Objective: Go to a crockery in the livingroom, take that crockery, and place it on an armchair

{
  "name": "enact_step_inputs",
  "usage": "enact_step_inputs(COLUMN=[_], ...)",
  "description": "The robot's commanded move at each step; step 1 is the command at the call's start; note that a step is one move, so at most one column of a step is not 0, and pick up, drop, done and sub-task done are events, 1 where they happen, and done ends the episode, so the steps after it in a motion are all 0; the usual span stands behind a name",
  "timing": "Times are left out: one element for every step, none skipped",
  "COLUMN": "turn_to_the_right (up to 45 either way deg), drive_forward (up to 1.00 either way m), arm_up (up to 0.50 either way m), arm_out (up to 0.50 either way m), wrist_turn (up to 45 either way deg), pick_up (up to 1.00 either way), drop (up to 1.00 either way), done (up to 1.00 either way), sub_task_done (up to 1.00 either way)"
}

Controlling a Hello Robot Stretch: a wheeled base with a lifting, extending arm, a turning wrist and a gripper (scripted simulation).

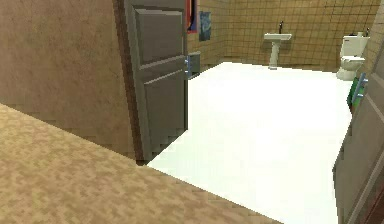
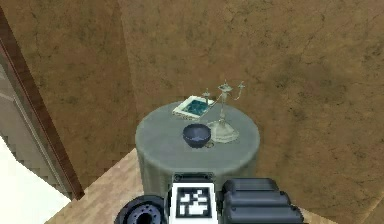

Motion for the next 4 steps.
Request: enact_step_inputs(turn_to_the_right=[0.0, 0.0, 0.0, 0.0], drive_forward=[0.0, 0.0, 0.0, 0.0], arm_up=[0.0, 0.0, 0.0, 0.0], arm_out=[0.42, 0.0, 0.0, 0.0], wrist_turn=[0.0, 45.0, 45.0, 45.0], pick_up=[0.0, 0.0, 0.0, 0.0], drop=[0.0, 0.0, 0.0, 0.0], done=[0.0, 0.0, 0.0, 0.0], sub_task_done=[0.0, 0.0, 0.0, 0.0])
